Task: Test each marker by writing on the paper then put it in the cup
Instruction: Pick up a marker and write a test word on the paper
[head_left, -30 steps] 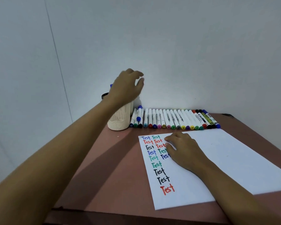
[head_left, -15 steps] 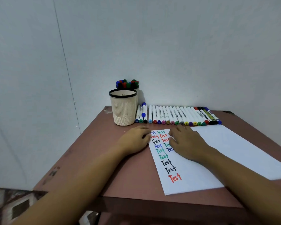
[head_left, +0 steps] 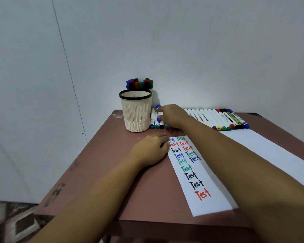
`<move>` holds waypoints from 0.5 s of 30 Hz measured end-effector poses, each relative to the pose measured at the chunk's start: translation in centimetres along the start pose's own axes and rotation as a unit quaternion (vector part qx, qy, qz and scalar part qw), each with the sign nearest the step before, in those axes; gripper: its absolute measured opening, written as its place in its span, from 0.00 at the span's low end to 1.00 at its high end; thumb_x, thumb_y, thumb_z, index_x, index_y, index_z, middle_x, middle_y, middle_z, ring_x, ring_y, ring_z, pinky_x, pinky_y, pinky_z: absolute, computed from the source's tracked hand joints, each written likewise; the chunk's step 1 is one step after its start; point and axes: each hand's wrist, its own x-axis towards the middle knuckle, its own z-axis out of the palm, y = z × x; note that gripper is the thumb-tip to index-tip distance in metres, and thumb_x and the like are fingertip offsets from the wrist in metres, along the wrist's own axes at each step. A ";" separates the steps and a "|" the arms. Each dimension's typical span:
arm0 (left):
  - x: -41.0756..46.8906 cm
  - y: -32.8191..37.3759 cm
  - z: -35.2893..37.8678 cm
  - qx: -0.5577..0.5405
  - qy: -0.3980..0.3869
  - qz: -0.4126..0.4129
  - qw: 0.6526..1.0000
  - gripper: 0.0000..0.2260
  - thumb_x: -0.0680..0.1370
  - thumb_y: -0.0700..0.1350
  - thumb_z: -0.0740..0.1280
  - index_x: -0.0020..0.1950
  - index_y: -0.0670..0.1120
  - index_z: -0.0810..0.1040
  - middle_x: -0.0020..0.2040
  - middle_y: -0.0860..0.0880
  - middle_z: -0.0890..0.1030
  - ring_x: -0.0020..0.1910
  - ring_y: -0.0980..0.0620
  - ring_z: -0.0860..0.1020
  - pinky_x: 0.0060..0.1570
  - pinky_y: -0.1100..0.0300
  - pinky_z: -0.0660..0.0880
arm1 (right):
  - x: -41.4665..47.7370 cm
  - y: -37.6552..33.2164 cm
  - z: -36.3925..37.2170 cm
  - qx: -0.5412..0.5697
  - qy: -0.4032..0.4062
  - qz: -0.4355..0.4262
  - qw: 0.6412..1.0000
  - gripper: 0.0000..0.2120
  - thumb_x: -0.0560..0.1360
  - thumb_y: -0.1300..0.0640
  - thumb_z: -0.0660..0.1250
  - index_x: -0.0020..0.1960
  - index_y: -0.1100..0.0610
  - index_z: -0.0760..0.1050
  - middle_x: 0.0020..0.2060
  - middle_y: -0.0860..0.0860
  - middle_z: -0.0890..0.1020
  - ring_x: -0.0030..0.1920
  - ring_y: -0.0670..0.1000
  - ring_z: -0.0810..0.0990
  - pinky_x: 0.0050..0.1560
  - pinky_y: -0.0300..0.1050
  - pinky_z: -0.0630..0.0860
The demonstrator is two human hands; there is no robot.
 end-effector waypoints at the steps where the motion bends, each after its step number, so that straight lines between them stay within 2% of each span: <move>1: 0.0 0.0 0.1 0.000 0.006 0.003 1.000 0.16 0.81 0.48 0.54 0.65 0.46 0.74 0.66 0.51 0.74 0.63 0.51 0.71 0.58 0.60 0.66 | 0.5 0.0 0.3 -0.021 -0.004 -0.001 1.000 0.19 0.79 0.53 0.59 0.70 0.49 0.69 0.67 0.56 0.73 0.66 0.58 0.70 0.62 0.53 0.71; 5: 0.2 -0.2 0.2 -0.007 0.015 0.009 1.000 0.16 0.81 0.48 0.55 0.66 0.47 0.73 0.67 0.52 0.73 0.64 0.52 0.70 0.58 0.61 0.66 | 1.3 -0.1 1.6 -0.060 -0.007 0.003 0.998 0.18 0.79 0.52 0.59 0.69 0.50 0.71 0.64 0.57 0.75 0.64 0.59 0.72 0.59 0.51 0.70; 10: 0.4 -0.4 0.4 -0.011 0.010 0.011 1.000 0.16 0.81 0.48 0.55 0.67 0.47 0.73 0.67 0.51 0.73 0.65 0.52 0.71 0.61 0.60 0.66 | 1.0 0.0 2.2 -0.057 0.050 0.003 0.997 0.16 0.79 0.54 0.60 0.66 0.54 0.74 0.60 0.58 0.78 0.60 0.59 0.75 0.54 0.49 0.71; 13: 0.3 -0.5 0.4 -0.008 0.012 0.009 1.000 0.16 0.81 0.48 0.55 0.67 0.47 0.73 0.67 0.51 0.73 0.64 0.51 0.71 0.58 0.61 0.66 | 0.0 0.2 1.5 0.027 0.085 0.018 0.996 0.16 0.79 0.56 0.59 0.64 0.58 0.76 0.55 0.61 0.80 0.54 0.60 0.78 0.50 0.49 0.74; 15: 0.3 -0.6 0.4 -0.045 0.013 0.011 0.999 0.16 0.81 0.46 0.56 0.67 0.49 0.72 0.65 0.50 0.75 0.62 0.51 0.72 0.59 0.59 0.68 | -1.4 0.6 0.5 0.115 0.130 0.032 0.984 0.14 0.78 0.60 0.59 0.59 0.62 0.78 0.51 0.61 0.82 0.50 0.59 0.79 0.48 0.48 0.73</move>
